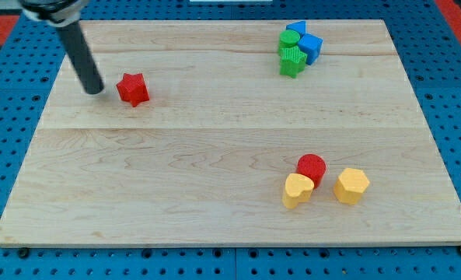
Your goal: Push red star into red circle and yellow heart
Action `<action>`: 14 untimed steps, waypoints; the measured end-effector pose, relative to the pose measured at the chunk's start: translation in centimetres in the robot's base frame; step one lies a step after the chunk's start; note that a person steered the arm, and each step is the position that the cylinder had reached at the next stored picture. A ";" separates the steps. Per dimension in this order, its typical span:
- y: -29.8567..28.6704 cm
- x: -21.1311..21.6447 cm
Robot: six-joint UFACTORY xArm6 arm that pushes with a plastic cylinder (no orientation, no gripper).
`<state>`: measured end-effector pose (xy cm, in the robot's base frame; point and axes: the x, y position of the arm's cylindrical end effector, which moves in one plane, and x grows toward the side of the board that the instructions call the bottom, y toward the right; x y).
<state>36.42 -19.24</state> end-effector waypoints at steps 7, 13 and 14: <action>25.5 9.7; 20.2 14.8; 24.5 16.4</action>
